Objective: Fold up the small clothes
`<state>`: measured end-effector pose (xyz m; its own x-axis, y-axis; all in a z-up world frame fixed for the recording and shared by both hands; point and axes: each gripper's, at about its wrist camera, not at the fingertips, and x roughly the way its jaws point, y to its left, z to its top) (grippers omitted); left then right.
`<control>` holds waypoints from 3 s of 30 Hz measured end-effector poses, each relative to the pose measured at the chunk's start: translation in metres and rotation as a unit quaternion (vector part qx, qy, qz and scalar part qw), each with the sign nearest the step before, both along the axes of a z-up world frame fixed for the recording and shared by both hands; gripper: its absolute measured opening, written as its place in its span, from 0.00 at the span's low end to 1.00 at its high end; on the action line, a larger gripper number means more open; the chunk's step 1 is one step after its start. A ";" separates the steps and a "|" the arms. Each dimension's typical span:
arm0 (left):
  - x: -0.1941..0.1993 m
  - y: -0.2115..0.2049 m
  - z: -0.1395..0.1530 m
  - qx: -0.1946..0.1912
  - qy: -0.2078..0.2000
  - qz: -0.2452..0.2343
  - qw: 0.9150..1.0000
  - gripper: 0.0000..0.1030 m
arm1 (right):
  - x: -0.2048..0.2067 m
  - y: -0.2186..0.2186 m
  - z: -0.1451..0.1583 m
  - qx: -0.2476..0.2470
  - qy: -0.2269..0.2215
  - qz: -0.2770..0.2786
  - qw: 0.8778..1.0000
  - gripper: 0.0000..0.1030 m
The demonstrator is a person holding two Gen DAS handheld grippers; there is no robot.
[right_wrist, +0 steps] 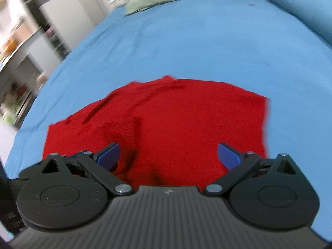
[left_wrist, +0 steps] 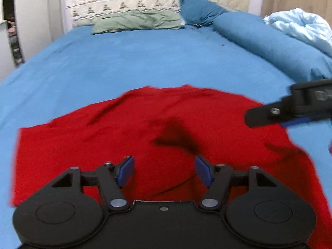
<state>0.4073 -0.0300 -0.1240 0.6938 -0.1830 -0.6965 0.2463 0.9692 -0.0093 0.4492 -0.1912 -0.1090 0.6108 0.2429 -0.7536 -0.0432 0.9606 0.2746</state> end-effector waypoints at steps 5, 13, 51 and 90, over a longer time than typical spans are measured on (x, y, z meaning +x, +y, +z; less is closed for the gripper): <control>-0.017 0.062 -0.002 0.048 0.004 0.046 0.998 0.68 | 0.029 0.068 -0.015 -0.082 0.007 0.124 0.989 0.90; -0.021 0.127 -0.034 0.073 0.046 0.127 0.988 0.68 | 0.053 0.148 -0.048 -0.261 -0.027 0.249 0.933 0.20; 0.020 0.070 -0.007 0.010 0.011 0.060 0.998 0.67 | -0.019 -0.048 -0.015 -0.139 -0.035 -0.058 0.988 0.79; -0.254 0.170 0.015 -0.011 0.087 0.031 0.996 0.65 | -0.325 -0.040 0.051 -0.047 0.036 -0.090 0.994 0.78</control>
